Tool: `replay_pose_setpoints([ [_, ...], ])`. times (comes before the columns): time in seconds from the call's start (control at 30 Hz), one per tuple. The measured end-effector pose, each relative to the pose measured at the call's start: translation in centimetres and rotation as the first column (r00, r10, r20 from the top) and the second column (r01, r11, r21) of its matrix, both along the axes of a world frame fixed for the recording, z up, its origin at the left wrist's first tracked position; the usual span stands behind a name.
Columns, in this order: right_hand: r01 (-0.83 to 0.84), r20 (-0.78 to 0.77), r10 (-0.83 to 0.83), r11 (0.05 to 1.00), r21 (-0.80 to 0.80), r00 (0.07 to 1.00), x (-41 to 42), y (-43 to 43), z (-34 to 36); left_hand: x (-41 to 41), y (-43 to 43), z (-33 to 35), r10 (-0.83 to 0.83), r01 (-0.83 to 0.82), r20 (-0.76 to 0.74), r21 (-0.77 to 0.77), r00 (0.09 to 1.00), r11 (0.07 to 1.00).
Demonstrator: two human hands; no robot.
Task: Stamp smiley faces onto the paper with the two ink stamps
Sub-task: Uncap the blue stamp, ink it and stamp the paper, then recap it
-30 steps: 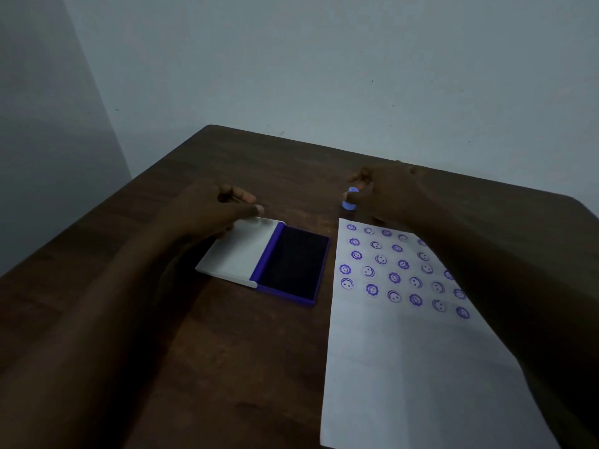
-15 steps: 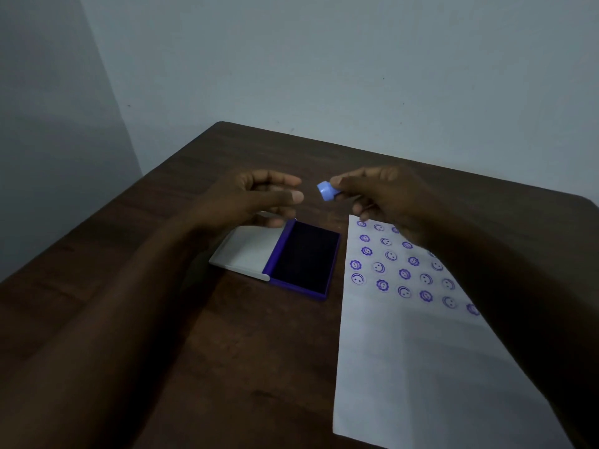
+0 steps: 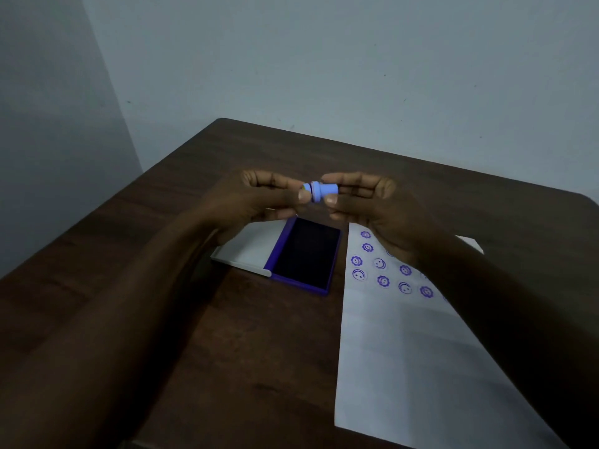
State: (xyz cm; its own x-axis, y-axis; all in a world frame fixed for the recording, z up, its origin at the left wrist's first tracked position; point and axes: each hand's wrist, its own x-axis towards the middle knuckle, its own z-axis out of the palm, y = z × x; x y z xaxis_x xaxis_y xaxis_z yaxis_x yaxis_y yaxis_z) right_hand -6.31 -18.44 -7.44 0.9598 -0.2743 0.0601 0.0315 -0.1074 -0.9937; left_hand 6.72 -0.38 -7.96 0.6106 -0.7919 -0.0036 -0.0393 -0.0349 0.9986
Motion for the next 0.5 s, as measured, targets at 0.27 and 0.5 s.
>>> replay_pose_setpoints([
  [0.27, 0.135, 0.001, -0.138, 0.965, -0.223, 0.99, -0.9, 0.0, 0.5, 0.5, 0.5, 0.6, 0.057, -0.077, -0.187, -0.104, 0.981, 0.992],
  [0.5, 0.051, -0.038, -0.11, 0.709, -0.704, 0.993, -1.5, 1.0, 0.8, 1.4, 1.1, 0.7, 0.07, -0.143, -0.327, -0.203, 0.942, 0.969],
])
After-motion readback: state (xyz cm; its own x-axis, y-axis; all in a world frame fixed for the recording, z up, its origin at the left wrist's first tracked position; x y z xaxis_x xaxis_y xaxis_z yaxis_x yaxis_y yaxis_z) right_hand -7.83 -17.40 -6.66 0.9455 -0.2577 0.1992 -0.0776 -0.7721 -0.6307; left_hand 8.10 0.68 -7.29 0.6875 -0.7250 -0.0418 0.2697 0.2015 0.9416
